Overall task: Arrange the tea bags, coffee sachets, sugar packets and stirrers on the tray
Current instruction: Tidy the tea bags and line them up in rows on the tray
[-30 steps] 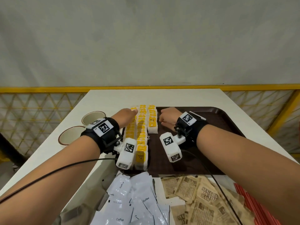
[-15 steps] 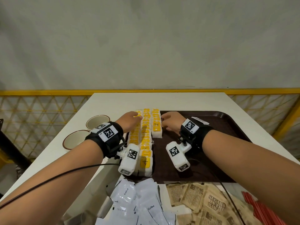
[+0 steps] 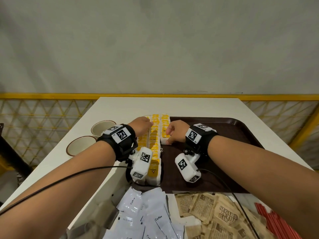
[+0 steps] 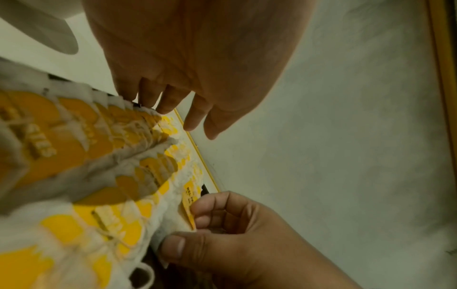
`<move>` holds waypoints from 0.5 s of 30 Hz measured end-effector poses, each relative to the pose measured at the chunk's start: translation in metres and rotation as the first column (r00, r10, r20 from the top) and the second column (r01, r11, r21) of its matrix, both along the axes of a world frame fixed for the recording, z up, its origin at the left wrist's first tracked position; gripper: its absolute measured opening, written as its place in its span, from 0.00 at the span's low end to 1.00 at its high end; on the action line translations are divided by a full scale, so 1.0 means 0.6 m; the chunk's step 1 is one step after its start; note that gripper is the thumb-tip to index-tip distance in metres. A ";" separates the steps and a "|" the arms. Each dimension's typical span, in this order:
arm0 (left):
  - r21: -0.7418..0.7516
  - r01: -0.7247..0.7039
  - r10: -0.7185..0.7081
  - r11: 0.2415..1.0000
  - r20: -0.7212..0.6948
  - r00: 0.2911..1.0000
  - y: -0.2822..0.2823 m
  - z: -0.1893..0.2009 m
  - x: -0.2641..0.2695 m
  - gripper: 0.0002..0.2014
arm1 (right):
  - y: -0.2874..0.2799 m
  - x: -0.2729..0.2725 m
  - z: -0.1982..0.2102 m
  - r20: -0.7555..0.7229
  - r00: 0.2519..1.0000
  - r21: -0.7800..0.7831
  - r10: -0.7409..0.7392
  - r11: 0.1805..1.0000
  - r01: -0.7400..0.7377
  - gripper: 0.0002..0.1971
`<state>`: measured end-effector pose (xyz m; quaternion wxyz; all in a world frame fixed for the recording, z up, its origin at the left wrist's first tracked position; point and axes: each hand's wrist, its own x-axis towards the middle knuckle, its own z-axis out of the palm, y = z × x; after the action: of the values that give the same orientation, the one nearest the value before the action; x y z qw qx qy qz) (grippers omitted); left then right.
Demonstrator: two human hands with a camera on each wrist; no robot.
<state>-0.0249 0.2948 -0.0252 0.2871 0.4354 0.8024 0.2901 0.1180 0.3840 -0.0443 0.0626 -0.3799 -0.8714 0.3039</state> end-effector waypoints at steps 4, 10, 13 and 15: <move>0.067 0.016 -0.016 0.998 -0.002 1.000 -0.028 0.028 0.006 0.21 | -0.009 0.007 0.006 -0.111 0.991 -0.088 -0.071 0.994 0.061 0.12; 0.117 0.215 -0.228 0.970 0.108 0.968 -0.181 0.084 -0.006 0.13 | -0.095 0.016 0.062 -0.293 0.955 -0.214 -0.053 0.977 -0.011 0.08; 0.004 0.369 -0.369 0.929 0.048 0.928 -0.294 0.089 -0.032 0.13 | -0.155 0.016 0.092 -0.318 0.946 -0.092 0.062 0.991 -0.095 0.09; -0.122 0.400 -0.410 0.909 -0.075 0.909 -0.366 0.083 -0.052 0.11 | -0.203 0.011 0.104 -0.320 0.937 -0.091 0.144 0.979 -0.182 0.08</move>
<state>-0.0560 0.0750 0.0245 0.3232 0.5908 0.7217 0.1604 0.1245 0.2625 0.0179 0.1509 -0.2566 -0.8594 0.4156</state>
